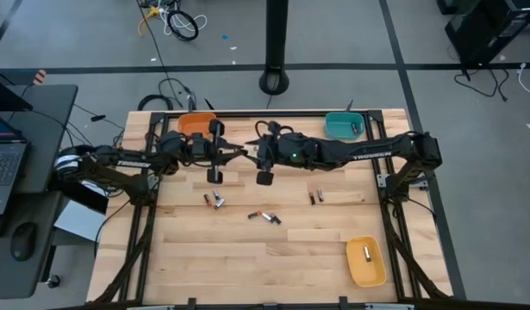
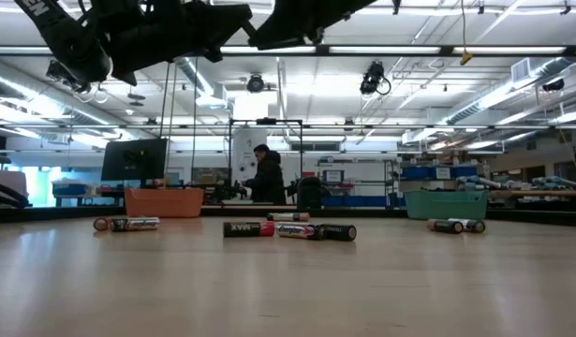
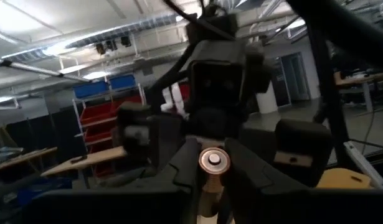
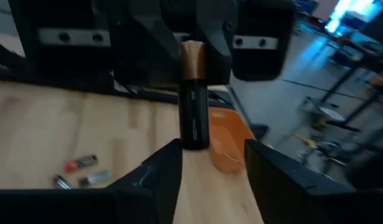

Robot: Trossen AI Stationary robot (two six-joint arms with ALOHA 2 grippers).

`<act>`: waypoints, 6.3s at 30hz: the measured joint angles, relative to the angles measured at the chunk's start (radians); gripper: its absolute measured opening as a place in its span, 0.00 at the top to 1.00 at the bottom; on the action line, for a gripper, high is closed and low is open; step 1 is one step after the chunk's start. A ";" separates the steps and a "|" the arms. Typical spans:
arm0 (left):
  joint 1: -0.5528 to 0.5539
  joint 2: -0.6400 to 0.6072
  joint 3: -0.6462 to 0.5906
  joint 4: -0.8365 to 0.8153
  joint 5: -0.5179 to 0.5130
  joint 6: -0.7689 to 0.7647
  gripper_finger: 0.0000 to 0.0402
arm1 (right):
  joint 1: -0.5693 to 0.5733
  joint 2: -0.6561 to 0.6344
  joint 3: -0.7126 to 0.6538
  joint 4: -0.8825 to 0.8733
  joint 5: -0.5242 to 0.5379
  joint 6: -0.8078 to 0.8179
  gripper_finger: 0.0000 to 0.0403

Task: Sort batteries
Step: Put the black-orange battery into the orange bin, then put the silver battery into the yellow bin

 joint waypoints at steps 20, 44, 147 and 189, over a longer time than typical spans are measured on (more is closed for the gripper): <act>0.435 -0.018 0.508 -1.532 -0.249 0.080 0.86 | -0.093 -0.062 -0.132 -0.259 0.053 0.022 0.93; 0.736 0.430 0.516 -1.667 -0.340 -0.025 0.86 | -0.086 -0.061 -0.291 -0.152 0.049 0.079 0.95; -0.538 0.103 0.125 -1.558 -0.564 -0.977 0.62 | 0.072 -0.116 -0.443 -0.191 -0.053 0.520 0.93; -0.488 0.198 0.296 -1.546 -0.452 -0.592 0.89 | 0.128 -0.184 -0.443 -0.244 -0.030 0.498 0.96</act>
